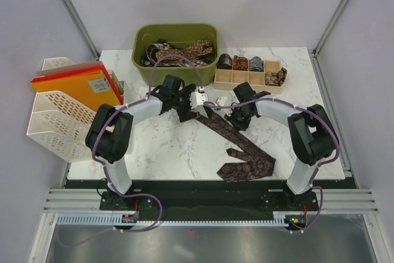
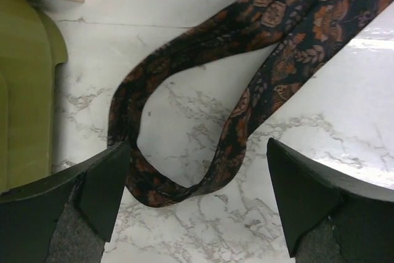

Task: Roll the ties
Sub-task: Flatten out the tie at the center of the board.

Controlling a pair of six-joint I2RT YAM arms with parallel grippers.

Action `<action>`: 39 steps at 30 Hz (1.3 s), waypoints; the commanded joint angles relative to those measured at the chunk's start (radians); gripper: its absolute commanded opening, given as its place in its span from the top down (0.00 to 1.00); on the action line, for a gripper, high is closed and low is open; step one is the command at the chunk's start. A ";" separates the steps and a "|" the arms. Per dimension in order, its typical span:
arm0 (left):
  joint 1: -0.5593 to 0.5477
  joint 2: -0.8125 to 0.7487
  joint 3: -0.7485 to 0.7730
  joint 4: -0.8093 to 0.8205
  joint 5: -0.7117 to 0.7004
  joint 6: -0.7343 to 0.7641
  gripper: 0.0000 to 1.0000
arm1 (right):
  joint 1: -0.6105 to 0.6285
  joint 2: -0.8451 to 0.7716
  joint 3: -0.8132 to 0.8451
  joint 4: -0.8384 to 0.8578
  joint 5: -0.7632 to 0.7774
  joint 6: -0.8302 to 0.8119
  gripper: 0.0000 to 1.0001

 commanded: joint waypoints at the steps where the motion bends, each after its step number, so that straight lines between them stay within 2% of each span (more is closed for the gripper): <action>1: 0.039 -0.002 -0.019 0.077 0.007 0.092 0.00 | 0.007 -0.031 0.018 0.005 -0.044 -0.129 0.99; 4: 0.054 -0.041 -0.047 0.076 0.087 0.161 0.00 | 0.005 -0.098 -0.009 -0.055 -0.110 -0.185 0.94; 7: 0.055 -0.074 -0.050 0.018 0.191 0.250 0.00 | 0.007 -0.160 -0.025 -0.109 -0.181 -0.177 0.77; 8: 0.055 -0.078 -0.048 0.003 0.216 0.276 0.00 | 0.007 -0.170 -0.025 -0.118 -0.185 -0.134 0.69; 10: 0.045 -0.071 -0.041 -0.031 0.266 0.355 0.00 | 0.004 -0.198 -0.031 -0.123 -0.169 -0.077 0.61; 11: 0.042 -0.065 -0.034 -0.039 0.277 0.380 0.00 | 0.001 -0.209 -0.039 -0.123 -0.164 -0.031 0.54; 15: 0.007 -0.003 0.031 -0.074 0.303 0.463 0.00 | -0.059 -0.285 -0.089 -0.152 -0.159 0.046 0.41; 21: -0.068 0.099 0.149 -0.102 0.308 0.503 0.00 | -0.188 -0.326 -0.106 -0.267 -0.104 0.012 0.34; 30: -0.123 0.239 0.360 -0.465 0.257 0.613 0.01 | -0.225 -0.339 -0.114 -0.408 -0.040 -0.112 0.22; 35: -0.110 0.264 0.401 -0.709 0.168 0.638 0.10 | -0.223 -0.341 -0.117 -0.417 -0.056 -0.146 0.21; 39: -0.087 0.233 0.343 -0.711 0.144 0.557 0.19 | -0.225 -0.336 -0.112 -0.434 -0.072 -0.164 0.20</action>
